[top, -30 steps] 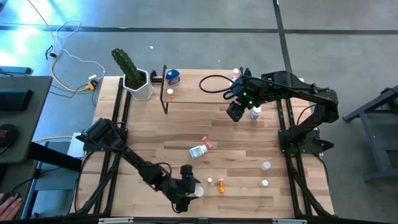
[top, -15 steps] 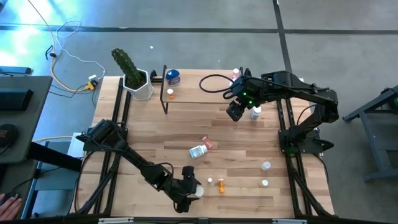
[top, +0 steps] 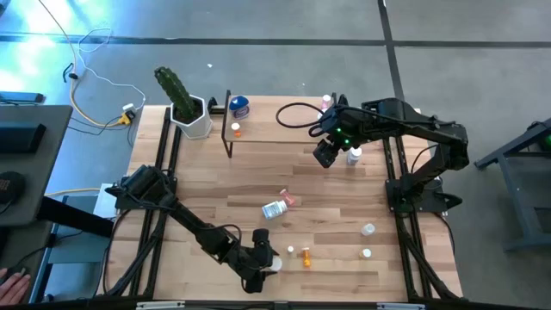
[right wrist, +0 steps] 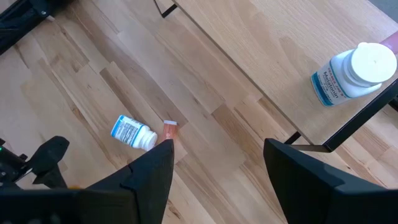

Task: Pick and place medicine bottles onto shelf by color
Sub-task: Put the big orange pill bottle on the shelf

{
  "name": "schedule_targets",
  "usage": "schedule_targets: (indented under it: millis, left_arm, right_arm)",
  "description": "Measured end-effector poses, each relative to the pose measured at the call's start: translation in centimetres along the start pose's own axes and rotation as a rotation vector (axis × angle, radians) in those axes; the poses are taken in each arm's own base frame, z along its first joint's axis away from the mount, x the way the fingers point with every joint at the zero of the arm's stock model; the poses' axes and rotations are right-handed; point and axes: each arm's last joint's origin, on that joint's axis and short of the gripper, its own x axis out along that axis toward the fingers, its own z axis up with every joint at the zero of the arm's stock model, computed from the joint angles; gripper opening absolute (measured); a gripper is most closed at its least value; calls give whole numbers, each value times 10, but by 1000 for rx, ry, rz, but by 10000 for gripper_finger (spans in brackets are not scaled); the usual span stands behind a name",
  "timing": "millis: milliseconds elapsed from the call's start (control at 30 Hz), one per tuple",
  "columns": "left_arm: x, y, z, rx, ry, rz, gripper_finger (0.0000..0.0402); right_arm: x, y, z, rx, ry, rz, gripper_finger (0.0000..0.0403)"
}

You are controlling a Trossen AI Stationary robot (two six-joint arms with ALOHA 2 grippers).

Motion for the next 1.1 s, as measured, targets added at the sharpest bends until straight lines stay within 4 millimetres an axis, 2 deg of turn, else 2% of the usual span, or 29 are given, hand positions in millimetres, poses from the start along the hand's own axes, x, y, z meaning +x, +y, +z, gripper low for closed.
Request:
schedule_targets:
  millis: [233,433,633,867,1100]
  left_arm:
    - [0,0,0,0,0,0,196]
    - [0,0,0,-1,5,-14,203]
    - [-2,9,8,-21,14,-29,205]
    - [-17,29,28,-40,20,-45,203]
    - [-50,57,56,-18,2,-10,204]
  right_arm:
    - [0,0,0,0,0,0,239]
    - [0,0,0,0,0,0,239]
    - [0,0,0,26,-4,-5,239]
    - [0,-1,1,26,-22,-31,239]
    - [1,-6,4,42,-42,-66,239]
